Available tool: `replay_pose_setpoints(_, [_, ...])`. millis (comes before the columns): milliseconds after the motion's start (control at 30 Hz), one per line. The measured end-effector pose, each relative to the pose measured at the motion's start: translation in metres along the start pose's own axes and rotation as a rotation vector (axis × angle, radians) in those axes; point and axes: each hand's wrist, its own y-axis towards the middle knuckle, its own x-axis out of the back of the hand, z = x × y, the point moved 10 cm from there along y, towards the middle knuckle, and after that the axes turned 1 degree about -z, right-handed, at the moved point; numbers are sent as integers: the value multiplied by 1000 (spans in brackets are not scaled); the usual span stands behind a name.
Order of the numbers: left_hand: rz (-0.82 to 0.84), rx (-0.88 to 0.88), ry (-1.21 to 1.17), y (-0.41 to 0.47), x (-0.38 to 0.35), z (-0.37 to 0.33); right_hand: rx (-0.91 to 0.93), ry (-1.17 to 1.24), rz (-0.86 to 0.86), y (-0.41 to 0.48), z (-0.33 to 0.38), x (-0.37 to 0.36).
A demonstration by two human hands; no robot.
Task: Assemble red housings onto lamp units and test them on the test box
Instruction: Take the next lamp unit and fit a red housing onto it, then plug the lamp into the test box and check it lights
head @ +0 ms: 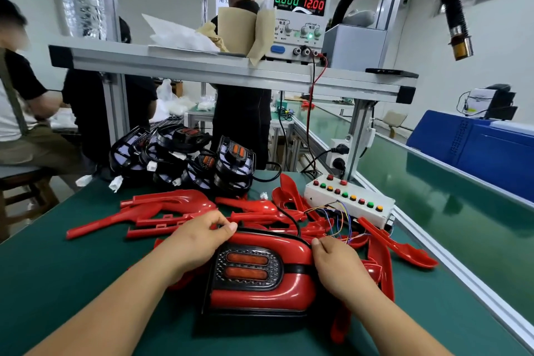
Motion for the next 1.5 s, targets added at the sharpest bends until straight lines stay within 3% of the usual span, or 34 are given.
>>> replay_pose_setpoints(133, [42, -20, 73, -2, 3, -5, 93, -185, -41, 10, 6, 11])
replay_pose_setpoints(367, [-9, -151, 301, -2, 28, -45, 225, -131, -279, 48, 25, 71])
replay_pose_setpoints(467, [-90, -166, 336, 27, 46, -72, 316, -393, -317, 70, 44, 63])
replay_pose_setpoints(533, [-101, -176, 395, 54, 47, -88, 279, -639, -263, 82, 42, 39])
replay_pose_setpoints(667, [12, -173, 536, 113, 17, -111, 225, -765, -203, 93, 27, 13])
replay_pose_setpoints(833, [327, -2, 663, 153, -46, -96, 218, -710, -288, 99, 19, 17])
replay_pose_setpoints(1067, [459, 58, 983, 162, -97, -73, 154, -586, -439, 91, 9, 42])
replay_pose_setpoints(1233, [348, 83, 896, 172, -88, -64, 112, -469, -536, 82, 7, 59])
replay_pose_setpoints(1300, [236, 91, 744, 182, -77, -66, 118, -388, -572, 79, 8, 63])
replay_pose_setpoints(1400, [-53, 135, 170, 194, -45, -80, 122, -249, -591, 79, 6, 66])
replay_pose_setpoints(1500, [-81, 135, -490, 193, -36, -105, 173, -34, -562, 81, 6, 68])
